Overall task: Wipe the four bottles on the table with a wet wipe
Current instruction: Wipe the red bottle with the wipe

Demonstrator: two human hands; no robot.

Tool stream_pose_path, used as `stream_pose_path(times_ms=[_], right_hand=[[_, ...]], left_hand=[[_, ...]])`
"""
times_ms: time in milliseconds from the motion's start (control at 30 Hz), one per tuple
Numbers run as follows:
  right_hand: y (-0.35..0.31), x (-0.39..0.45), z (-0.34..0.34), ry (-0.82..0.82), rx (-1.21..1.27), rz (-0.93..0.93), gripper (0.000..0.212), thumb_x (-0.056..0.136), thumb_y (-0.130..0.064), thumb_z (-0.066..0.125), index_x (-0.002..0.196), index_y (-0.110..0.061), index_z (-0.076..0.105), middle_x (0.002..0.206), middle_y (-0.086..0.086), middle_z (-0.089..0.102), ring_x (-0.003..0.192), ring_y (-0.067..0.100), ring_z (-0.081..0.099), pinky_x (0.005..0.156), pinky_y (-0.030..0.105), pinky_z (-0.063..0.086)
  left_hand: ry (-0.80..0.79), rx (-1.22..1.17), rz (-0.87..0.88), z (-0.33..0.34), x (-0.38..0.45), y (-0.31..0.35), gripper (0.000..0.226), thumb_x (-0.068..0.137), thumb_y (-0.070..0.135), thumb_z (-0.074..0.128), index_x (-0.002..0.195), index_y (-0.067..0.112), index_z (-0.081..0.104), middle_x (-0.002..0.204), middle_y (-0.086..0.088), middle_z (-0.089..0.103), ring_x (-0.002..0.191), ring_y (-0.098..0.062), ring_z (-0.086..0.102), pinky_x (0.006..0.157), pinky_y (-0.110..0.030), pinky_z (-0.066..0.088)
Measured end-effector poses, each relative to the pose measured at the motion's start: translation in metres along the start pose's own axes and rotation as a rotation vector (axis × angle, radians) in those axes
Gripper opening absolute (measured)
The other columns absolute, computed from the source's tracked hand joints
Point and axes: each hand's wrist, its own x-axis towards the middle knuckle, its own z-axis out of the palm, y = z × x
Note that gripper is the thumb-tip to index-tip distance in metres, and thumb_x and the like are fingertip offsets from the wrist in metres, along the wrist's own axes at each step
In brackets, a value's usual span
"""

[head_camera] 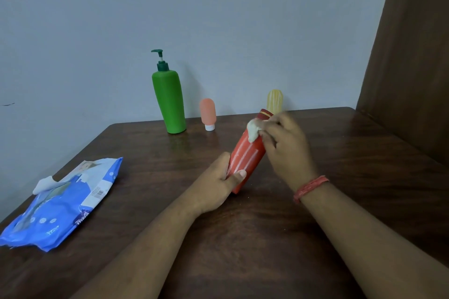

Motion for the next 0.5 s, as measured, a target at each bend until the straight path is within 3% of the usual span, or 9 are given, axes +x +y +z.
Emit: stream_pose_path(times_ms=[100, 167, 267, 367, 433, 500], right_hand=[[-0.004, -0.002, 0.000, -0.133, -0.177, -0.220, 0.013, 0.086, -0.004, 0.070, 0.093, -0.015, 0.073, 0.097, 0.005, 0.057, 0.090, 0.019, 0.056, 0.076, 0.035, 0.055], [-0.003, 0.004, -0.006, -0.082, -0.287, -0.152, 0.008, 0.089, -0.015, 0.072, 0.096, -0.018, 0.071, 0.098, 0.004, 0.055, 0.090, 0.022, 0.055, 0.075, 0.038, 0.056], [0.000, 0.009, -0.012, -0.048, -0.380, -0.024, 0.020, 0.094, -0.023, 0.064, 0.113, -0.020, 0.070, 0.104, 0.003, 0.051, 0.097, 0.023, 0.052, 0.080, 0.036, 0.051], [-0.008, 0.006, -0.008, -0.170, -0.383, -0.125, 0.022, 0.084, -0.013, 0.073, 0.104, -0.021, 0.073, 0.105, 0.005, 0.053, 0.098, 0.025, 0.052, 0.079, 0.039, 0.052], [-0.016, 0.005, -0.006, -0.241, -0.436, -0.203, 0.021, 0.081, -0.016, 0.075, 0.101, -0.022, 0.075, 0.104, 0.004, 0.055, 0.100, 0.025, 0.051, 0.082, 0.041, 0.047], [-0.019, 0.007, -0.011, -0.256, -0.521, -0.169, 0.019, 0.084, -0.020, 0.070, 0.102, -0.025, 0.074, 0.108, 0.002, 0.054, 0.105, 0.025, 0.049, 0.086, 0.043, 0.042]], left_hand=[[0.031, 0.005, 0.008, 0.001, 0.000, 0.001, 0.028, 0.102, 0.041, 0.053, 0.122, 0.025, 0.043, 0.106, 0.009, 0.052, 0.095, -0.007, 0.053, 0.078, -0.024, 0.044], [0.037, 0.060, 0.013, 0.001, 0.000, 0.002, 0.026, 0.102, 0.041, 0.053, 0.120, 0.025, 0.043, 0.105, 0.008, 0.052, 0.095, -0.010, 0.053, 0.078, -0.027, 0.046], [0.031, 0.145, 0.034, 0.003, 0.000, 0.005, 0.027, 0.101, 0.043, 0.052, 0.120, 0.028, 0.040, 0.108, 0.009, 0.049, 0.098, -0.010, 0.052, 0.081, -0.029, 0.047], [0.062, 0.162, 0.063, 0.005, 0.002, 0.004, 0.024, 0.101, 0.042, 0.054, 0.115, 0.029, 0.041, 0.102, 0.012, 0.048, 0.093, -0.010, 0.051, 0.077, -0.029, 0.045], [0.080, 0.167, 0.073, 0.006, 0.002, 0.003, 0.021, 0.100, 0.041, 0.055, 0.113, 0.027, 0.044, 0.099, 0.012, 0.050, 0.092, -0.013, 0.052, 0.081, -0.036, 0.048], [0.081, 0.181, 0.064, 0.007, 0.003, 0.003, 0.022, 0.100, 0.042, 0.055, 0.113, 0.027, 0.045, 0.101, 0.010, 0.052, 0.094, -0.014, 0.053, 0.085, -0.040, 0.050]])
